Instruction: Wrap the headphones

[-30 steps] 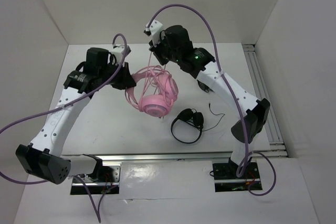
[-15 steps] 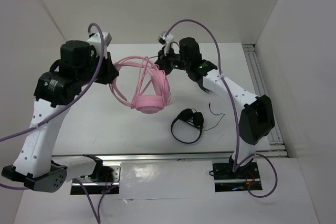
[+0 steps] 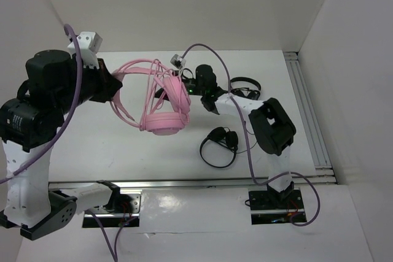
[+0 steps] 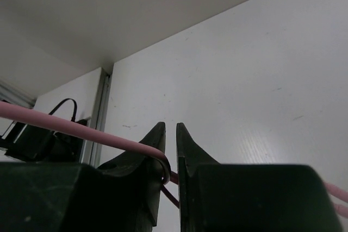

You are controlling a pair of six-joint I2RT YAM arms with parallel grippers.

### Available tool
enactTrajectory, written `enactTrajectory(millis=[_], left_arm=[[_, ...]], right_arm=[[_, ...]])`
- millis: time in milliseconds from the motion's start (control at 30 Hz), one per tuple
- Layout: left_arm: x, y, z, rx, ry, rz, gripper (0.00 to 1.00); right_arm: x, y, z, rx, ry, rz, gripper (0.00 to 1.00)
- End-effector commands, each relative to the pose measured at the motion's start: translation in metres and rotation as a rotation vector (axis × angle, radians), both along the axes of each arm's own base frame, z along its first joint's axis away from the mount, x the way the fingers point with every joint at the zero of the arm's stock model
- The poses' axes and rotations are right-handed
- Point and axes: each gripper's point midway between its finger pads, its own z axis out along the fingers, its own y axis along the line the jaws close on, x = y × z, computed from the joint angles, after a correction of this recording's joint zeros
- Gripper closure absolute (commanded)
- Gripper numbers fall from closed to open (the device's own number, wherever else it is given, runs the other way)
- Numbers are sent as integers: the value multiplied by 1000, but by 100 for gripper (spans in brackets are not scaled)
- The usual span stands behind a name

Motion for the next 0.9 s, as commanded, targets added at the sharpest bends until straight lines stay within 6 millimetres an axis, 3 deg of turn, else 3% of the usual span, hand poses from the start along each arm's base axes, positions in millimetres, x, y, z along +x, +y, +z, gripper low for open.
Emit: enactTrajectory(millis=[0, 167, 267, 333, 433, 500, 633, 733, 800, 833, 867], left_arm=[[-5, -4, 62, -188, -188, 29, 100], [0, -3, 60, -206, -189, 58, 100], [1, -3, 63, -218, -196, 60, 100], [5, -5, 54, -209, -172, 62, 100], [5, 6, 56, -213, -199, 119, 100], [5, 15, 59, -218, -218, 168, 100], [-1, 19, 68, -229, -248, 180, 100], [1, 16, 72, -231, -246, 168, 100], [0, 15, 70, -229, -236, 158, 100], [0, 15, 70, -229, -236, 158, 100], [2, 14, 65, -224, -225, 159, 100]], right_arm=[[-18, 18, 8, 74, -23, 42, 79], [-34, 32, -13, 47, 8, 97, 71], [-45, 36, -15, 77, 10, 148, 67], [-56, 34, -11, 121, 67, 196, 65], [-74, 29, 0, 191, 83, 284, 59], [-83, 31, -7, 162, 84, 320, 49], [-102, 38, -25, 113, 82, 370, 44], [-106, 36, -22, 134, 90, 376, 42], [-111, 34, -28, 137, 112, 407, 35], [-113, 33, -22, 155, 113, 414, 29], [-114, 33, -22, 161, 123, 417, 29]])
